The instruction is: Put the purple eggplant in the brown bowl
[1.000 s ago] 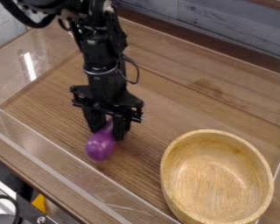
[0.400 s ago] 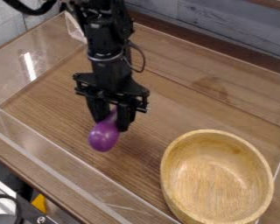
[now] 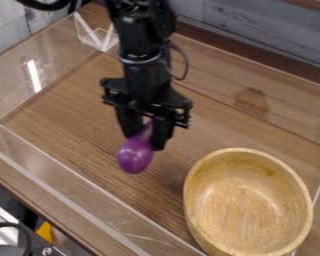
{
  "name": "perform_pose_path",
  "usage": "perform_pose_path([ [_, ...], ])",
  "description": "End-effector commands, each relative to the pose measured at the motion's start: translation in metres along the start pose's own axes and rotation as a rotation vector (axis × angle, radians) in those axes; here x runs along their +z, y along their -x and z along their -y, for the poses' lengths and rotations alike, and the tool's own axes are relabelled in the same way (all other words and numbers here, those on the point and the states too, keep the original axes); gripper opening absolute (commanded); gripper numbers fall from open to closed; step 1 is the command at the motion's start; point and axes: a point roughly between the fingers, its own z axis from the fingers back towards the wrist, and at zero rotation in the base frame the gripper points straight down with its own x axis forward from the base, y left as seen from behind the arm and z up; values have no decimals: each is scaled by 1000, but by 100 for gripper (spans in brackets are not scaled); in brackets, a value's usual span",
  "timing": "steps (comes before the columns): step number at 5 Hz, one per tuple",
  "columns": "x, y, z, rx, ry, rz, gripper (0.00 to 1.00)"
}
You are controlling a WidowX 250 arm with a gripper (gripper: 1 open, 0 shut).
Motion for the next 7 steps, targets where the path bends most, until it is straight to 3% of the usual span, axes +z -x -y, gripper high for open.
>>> perform_pose_path([
  [1,19,-7,30,-49,15,73,0],
  [3,12,-1,95,-135,24,75,0],
  [4,8,4,114,-170,27,78,0],
  [7,2,14,126,-220,53,103,0],
])
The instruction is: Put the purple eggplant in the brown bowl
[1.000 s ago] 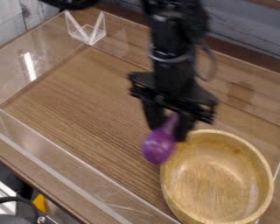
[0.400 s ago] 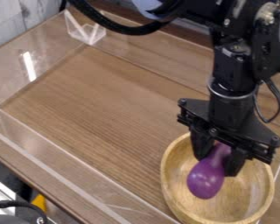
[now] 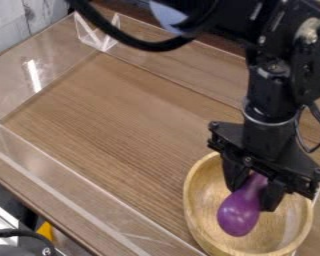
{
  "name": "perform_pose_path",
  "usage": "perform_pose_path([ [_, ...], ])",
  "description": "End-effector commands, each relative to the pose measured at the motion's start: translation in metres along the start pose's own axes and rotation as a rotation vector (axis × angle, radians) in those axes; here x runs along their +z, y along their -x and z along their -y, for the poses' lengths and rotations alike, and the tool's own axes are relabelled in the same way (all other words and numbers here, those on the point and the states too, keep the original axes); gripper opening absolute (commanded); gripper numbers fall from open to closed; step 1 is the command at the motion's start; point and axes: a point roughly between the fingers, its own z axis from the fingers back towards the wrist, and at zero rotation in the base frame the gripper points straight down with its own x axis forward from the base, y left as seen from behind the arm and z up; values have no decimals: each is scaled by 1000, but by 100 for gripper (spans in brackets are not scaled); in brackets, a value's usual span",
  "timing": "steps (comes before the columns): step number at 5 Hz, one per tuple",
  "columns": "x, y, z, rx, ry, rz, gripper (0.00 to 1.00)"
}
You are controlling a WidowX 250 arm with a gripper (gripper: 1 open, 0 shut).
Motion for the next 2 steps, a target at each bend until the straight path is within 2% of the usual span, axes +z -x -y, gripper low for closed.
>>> perform_pose_path([
  [1,9,-5,6,-39,29,64,0],
  [2,9,-5,7,-58,37,75,0],
])
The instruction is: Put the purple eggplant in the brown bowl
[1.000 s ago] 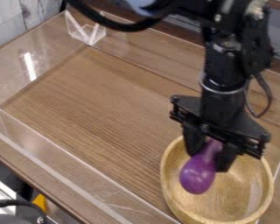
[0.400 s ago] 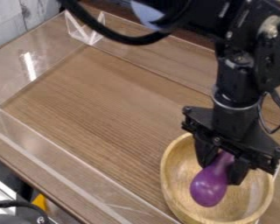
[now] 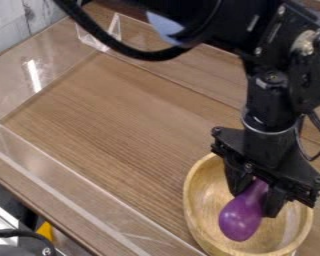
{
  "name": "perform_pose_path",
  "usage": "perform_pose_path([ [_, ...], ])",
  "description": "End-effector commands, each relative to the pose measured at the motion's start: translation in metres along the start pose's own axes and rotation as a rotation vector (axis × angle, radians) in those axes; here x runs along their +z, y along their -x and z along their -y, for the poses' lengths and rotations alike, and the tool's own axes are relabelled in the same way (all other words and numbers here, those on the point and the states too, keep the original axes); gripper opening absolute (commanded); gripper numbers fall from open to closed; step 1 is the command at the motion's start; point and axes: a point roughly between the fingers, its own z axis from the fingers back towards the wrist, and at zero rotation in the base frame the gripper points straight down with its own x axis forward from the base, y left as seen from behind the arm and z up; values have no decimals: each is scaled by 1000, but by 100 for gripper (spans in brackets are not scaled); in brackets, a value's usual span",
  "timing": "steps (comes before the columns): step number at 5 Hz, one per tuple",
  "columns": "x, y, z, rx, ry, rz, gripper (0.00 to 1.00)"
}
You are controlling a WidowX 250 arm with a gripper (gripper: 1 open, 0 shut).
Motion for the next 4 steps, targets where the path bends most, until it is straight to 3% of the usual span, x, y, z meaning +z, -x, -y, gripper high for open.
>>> perform_pose_path([
  [1,10,-6,2,-2,13,51,0],
  [4,-1,-7,-2,18,-3,32,0],
])
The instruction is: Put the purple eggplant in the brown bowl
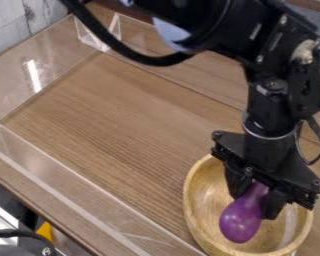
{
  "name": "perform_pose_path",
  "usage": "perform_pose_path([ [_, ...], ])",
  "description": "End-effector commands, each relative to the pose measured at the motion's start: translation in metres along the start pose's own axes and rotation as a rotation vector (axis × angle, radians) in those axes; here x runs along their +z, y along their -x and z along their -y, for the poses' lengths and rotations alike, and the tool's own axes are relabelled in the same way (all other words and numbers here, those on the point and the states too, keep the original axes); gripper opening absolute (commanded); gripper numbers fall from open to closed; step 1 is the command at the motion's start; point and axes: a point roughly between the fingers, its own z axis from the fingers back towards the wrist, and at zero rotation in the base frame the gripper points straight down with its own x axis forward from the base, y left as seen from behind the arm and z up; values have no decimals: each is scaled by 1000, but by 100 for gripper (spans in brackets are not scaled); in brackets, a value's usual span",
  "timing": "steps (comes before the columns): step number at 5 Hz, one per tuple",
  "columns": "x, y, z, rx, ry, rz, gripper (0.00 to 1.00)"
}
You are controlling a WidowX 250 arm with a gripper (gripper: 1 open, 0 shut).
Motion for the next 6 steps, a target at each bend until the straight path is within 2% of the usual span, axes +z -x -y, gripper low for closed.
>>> perform_pose_path([
  [1,3,-5,-1,6,0,23,0],
  [6,-5,-9,-6,42,-17,2,0],
])
